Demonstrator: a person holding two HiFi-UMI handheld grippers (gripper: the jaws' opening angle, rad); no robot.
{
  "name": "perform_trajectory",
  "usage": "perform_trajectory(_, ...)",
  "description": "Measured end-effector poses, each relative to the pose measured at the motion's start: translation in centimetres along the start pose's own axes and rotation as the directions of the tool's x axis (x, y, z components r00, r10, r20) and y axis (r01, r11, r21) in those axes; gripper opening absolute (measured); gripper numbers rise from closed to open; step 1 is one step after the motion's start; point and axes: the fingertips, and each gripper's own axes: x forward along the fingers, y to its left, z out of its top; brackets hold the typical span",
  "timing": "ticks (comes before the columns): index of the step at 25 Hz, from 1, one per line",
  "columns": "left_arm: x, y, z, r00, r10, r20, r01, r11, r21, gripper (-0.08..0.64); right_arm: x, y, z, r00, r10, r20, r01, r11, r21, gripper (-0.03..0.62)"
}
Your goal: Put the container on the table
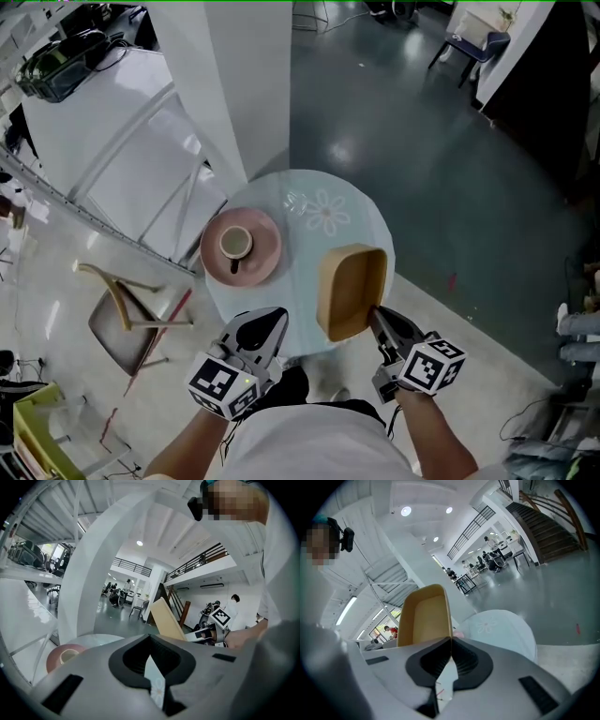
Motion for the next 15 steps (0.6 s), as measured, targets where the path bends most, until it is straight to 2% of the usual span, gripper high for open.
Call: perform_trajectory(15,-1.4,6.3,0.5,1.0,-0.006,-0.003,0.006,1.0,-0.029,0.021,5.4,1.5,-0.1,0.998,-0.05,-0.029,0.049,0.999,-0.016,0.028)
